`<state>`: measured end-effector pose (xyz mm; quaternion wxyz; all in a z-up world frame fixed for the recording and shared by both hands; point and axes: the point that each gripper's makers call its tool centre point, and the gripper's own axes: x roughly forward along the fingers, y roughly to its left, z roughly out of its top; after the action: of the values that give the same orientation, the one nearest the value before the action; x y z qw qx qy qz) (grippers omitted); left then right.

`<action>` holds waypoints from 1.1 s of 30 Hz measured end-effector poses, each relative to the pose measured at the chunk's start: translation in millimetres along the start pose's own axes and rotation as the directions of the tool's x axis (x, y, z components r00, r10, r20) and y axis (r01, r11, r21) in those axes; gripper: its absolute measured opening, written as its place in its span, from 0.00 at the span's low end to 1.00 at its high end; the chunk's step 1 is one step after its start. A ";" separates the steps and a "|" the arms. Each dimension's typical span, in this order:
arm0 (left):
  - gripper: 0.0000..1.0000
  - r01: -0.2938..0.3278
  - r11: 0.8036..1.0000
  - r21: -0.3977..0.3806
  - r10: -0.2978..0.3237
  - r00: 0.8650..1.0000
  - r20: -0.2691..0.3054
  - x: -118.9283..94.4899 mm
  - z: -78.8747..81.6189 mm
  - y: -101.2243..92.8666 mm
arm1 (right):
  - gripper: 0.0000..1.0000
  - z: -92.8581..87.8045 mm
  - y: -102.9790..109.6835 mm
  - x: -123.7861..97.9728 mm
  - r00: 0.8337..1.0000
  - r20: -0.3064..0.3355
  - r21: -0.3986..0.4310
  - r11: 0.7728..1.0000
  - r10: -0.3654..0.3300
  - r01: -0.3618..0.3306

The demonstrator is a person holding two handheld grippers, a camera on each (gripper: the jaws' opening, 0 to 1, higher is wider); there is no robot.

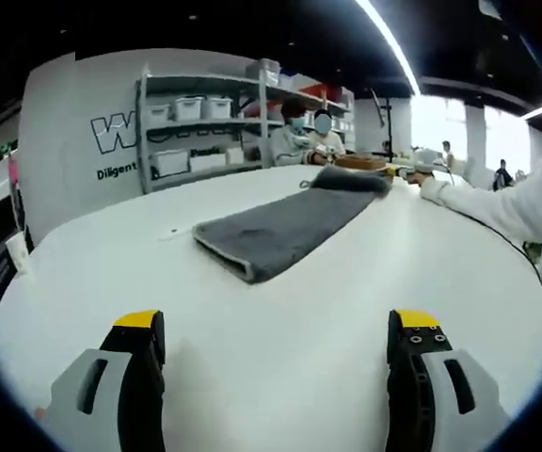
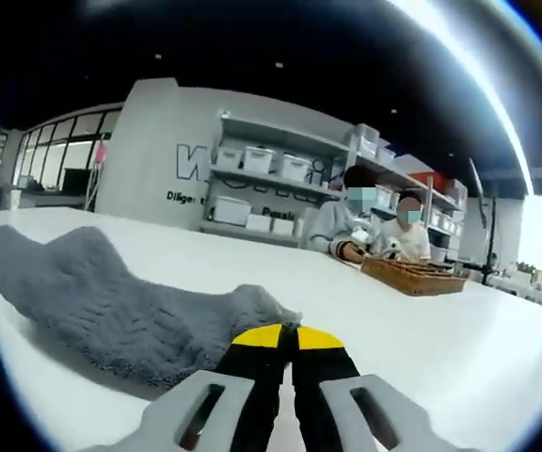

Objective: Open the folded towel by lifting each exposed corner and separating the folded layers until the towel lies flat within the target outline without major curled edges

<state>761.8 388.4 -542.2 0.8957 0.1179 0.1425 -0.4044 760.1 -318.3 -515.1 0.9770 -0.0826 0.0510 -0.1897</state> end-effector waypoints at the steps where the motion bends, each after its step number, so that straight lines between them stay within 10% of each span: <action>1: 0.97 0.002 1.000 0.006 -0.002 1.000 0.001 -0.8 0.2 -1.8 | 0.00 -0.7 -4.6 2.1 1.000 -0.001 0.001 1.000 -0.006 0.006; 33: 0.96 -0.004 0.999 -0.052 0.009 0.996 0.091 -6.0 -2.9 7.6 | 0.00 -9.6 -59.1 30.7 0.997 -0.024 -0.091 0.993 -0.080 0.078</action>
<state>763.2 398.4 -542.1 0.9053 0.0765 0.1115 -0.4026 765.8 -385.4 -515.9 0.9633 -0.1257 0.0695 -0.2267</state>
